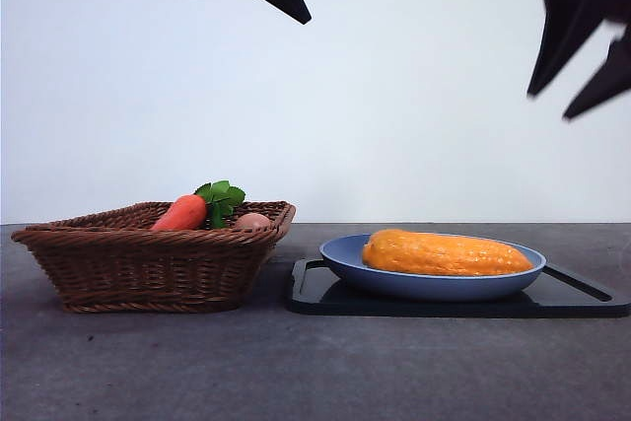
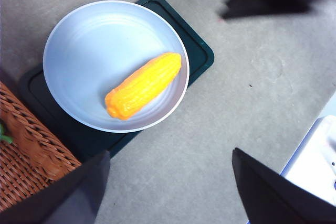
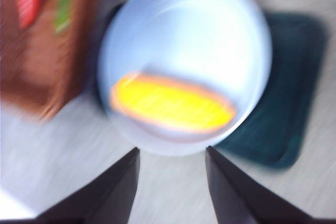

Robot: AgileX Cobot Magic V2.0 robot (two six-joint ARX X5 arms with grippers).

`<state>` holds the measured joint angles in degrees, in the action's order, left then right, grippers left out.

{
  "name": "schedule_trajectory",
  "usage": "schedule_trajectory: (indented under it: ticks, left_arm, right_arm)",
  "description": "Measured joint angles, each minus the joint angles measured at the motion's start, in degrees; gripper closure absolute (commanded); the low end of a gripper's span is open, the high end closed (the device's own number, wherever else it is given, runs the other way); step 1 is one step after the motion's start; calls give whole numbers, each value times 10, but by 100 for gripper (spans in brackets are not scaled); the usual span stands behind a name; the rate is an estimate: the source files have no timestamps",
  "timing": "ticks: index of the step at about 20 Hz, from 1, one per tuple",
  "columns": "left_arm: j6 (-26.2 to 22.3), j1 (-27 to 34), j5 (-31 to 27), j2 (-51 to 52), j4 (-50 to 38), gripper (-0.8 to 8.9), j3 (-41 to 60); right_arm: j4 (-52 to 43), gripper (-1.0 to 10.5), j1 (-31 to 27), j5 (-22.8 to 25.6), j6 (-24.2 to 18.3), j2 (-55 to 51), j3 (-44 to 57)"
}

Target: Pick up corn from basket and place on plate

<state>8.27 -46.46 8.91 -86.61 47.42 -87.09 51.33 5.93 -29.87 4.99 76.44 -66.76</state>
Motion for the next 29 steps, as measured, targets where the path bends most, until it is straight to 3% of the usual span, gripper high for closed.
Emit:
schedule_trajectory:
  ticks: [4, 10, 19, 29]
  left_arm:
    - [0, 0, 0, 0, 1, 555, 0]
    - [0, 0, 0, 0, 13, 809, 0]
    - [0, 0, 0, 0, 15, 810, 0]
    - [0, 1, 0, 0, -122, 809, 0]
  right_arm:
    - [83, 747, 53, 1, -18, -83, 0]
    - [147, 945, 137, 53, -43, -123, 0]
    - [108, 945, 182, 55, -63, -123, 0]
    - [57, 945, 181, 55, -63, -123, 0]
